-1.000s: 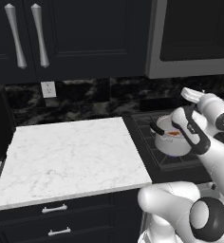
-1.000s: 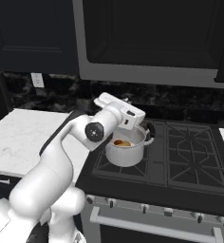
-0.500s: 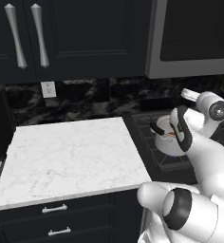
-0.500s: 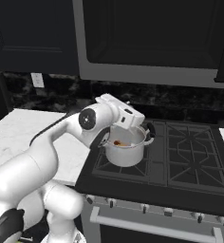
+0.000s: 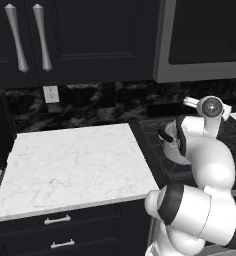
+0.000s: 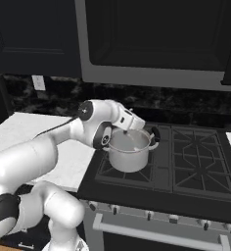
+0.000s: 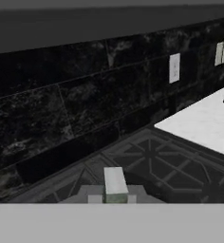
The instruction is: Put the potato and carrot in the pot. Retrieve the spatula and lightly stir the vegetables in the pot.
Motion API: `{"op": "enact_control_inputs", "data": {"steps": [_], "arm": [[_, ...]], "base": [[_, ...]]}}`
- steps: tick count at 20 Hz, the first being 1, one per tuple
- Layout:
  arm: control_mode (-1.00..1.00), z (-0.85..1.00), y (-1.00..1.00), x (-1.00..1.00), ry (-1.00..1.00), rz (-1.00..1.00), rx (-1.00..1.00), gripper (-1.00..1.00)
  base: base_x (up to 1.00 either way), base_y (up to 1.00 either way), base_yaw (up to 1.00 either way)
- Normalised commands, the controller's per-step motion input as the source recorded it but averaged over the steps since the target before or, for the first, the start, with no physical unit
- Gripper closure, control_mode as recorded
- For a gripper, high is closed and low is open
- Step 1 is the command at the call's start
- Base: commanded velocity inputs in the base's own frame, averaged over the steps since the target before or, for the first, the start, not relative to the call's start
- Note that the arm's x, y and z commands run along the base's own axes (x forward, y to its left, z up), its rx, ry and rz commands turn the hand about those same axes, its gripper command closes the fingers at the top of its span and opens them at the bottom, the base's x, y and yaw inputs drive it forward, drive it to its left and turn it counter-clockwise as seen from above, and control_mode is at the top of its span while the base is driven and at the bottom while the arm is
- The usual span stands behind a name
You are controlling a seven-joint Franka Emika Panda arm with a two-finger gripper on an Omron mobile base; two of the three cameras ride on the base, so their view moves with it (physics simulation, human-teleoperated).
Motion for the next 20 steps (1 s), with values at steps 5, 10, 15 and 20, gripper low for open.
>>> {"op": "enact_control_inputs", "data": {"steps": [5, 10, 15, 20], "arm": [[-1.0, -0.3, 0.0, 0.6, -0.08, 0.0, -0.01, 1.0], [-1.0, -0.3, 0.01, 0.2, -0.29, 0.0, -0.08, 1.0], [-1.0, -0.16, 0.0, 0.0, -0.39, 0.0, -0.15, 1.0], [-1.0, 0.0, 0.0, -0.03, -0.35, -0.05, -0.21, 1.0]], "base": [[0.0, 0.0, 0.0], [0.0, 0.0, 0.0], [0.0, 0.0, 0.0], [0.0, 0.0, 0.0]]}}
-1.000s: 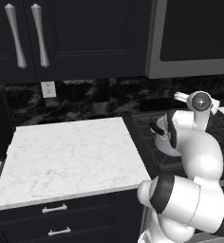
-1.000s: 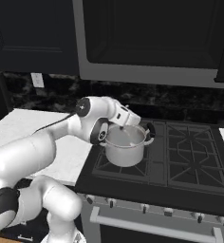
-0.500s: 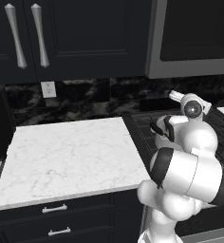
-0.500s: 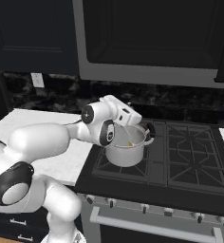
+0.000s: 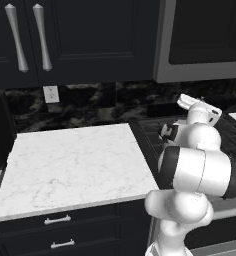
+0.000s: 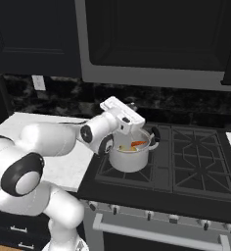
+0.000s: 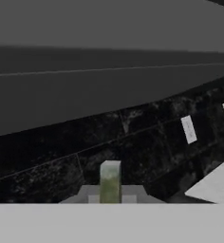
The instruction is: Put the potato and carrot in the pot. Retrieve the spatula and lightly stir the vegetables in the pot.
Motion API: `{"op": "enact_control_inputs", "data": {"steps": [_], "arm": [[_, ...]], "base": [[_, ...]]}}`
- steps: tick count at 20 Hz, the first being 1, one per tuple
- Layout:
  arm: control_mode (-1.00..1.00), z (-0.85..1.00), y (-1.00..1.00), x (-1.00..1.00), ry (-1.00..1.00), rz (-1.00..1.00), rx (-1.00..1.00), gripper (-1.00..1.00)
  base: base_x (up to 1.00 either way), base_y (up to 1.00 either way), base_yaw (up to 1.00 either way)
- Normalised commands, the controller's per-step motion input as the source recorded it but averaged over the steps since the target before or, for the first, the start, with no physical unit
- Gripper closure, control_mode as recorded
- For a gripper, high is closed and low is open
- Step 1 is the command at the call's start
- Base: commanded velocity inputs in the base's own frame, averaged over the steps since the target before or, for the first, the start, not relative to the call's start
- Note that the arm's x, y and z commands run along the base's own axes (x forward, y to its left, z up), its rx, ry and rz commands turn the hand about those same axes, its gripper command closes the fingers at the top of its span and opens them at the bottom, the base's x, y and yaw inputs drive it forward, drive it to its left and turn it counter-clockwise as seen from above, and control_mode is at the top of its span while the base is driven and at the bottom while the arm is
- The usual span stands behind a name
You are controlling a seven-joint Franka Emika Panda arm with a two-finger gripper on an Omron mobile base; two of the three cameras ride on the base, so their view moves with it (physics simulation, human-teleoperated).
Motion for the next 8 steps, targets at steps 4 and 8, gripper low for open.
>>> {"op": "enact_control_inputs", "data": {"steps": [4, 8], "arm": [[-1.0, 0.04, 0.0, -0.21, -0.28, -0.1, -0.2, 1.0], [-1.0, -0.03, 0.0, -0.33, -0.13, -0.12, -0.2, 1.0]], "base": [[0.0, 0.0, 0.0], [0.0, 0.0, 0.0]]}}
